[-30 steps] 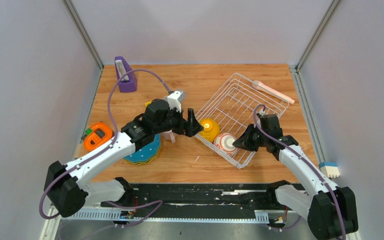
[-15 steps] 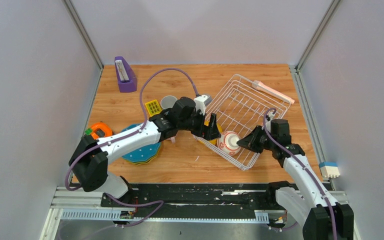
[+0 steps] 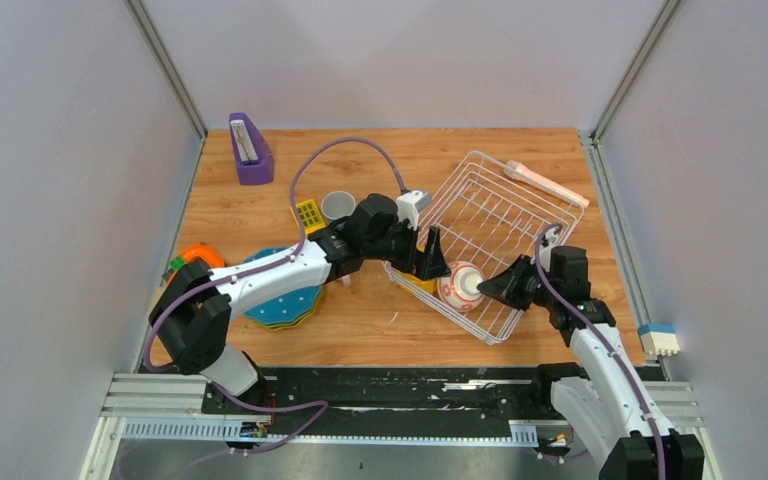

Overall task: Unload the mixed dishes from the dish rack
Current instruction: Pick up the bowl from the dish rack.

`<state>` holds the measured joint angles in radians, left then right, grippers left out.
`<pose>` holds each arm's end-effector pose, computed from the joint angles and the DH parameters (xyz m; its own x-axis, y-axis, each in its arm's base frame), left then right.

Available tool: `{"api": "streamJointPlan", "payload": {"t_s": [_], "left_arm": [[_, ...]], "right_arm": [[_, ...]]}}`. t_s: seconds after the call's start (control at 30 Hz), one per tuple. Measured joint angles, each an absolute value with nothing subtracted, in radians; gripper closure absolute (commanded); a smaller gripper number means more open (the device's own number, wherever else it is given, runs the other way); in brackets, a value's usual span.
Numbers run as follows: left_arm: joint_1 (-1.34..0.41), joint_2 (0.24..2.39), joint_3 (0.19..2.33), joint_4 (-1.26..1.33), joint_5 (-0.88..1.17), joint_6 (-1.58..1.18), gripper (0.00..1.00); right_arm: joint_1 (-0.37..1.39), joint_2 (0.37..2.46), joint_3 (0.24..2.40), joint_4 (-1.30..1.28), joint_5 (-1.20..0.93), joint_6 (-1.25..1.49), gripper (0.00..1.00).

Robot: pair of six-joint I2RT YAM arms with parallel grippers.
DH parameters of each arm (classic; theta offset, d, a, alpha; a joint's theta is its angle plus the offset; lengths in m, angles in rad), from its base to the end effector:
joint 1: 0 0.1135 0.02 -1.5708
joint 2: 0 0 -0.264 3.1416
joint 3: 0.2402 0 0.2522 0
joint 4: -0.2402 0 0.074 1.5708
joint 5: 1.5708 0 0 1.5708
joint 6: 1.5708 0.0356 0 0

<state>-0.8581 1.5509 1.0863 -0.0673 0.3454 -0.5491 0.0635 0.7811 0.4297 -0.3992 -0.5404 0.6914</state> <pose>0.2219 -0.2752 0.2668 -0.7540 0.1214 -0.6455 0.5969 0.5368 -0.5963 0.1581 0.0284 0.2001 -0.7985 0.4971 -0.3396 0.1029 0.6685 0.7366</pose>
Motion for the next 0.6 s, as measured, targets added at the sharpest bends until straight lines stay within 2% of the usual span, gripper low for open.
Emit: {"api": "streamJointPlan", "payload": {"t_s": [0.6], "left_arm": [[-0.858,1.565,1.086,-0.006,0.395,-0.574,0.00]], "right_arm": [[0.052,0.670,0.424,-0.415,-0.578,0.743,1.00]]}}
